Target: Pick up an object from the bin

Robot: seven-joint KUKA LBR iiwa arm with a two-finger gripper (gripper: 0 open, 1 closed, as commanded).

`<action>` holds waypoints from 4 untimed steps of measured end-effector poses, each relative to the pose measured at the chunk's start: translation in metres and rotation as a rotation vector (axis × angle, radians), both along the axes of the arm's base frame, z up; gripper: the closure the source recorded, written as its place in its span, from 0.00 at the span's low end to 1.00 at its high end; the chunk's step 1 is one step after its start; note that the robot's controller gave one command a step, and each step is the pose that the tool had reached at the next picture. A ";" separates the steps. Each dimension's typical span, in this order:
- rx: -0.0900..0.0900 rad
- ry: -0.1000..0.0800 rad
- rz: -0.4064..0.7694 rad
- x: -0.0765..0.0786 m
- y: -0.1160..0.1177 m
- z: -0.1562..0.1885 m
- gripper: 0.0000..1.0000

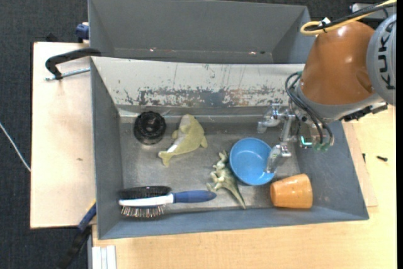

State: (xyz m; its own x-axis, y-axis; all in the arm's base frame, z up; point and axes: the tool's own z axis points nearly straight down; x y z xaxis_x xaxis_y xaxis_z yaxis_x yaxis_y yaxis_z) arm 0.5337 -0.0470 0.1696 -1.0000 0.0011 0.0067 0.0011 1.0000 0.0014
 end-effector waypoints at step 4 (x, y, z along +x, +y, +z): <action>-0.002 -0.012 -0.208 0.034 0.022 -0.094 0.00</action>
Offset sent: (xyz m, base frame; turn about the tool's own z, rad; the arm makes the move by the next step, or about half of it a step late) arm 0.0274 0.0207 -0.0996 0.2123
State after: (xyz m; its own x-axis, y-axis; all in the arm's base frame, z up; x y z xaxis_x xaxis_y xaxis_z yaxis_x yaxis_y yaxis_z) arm 0.5674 -0.0248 0.0755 -0.9781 0.2080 -0.0058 0.2080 0.9781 0.0011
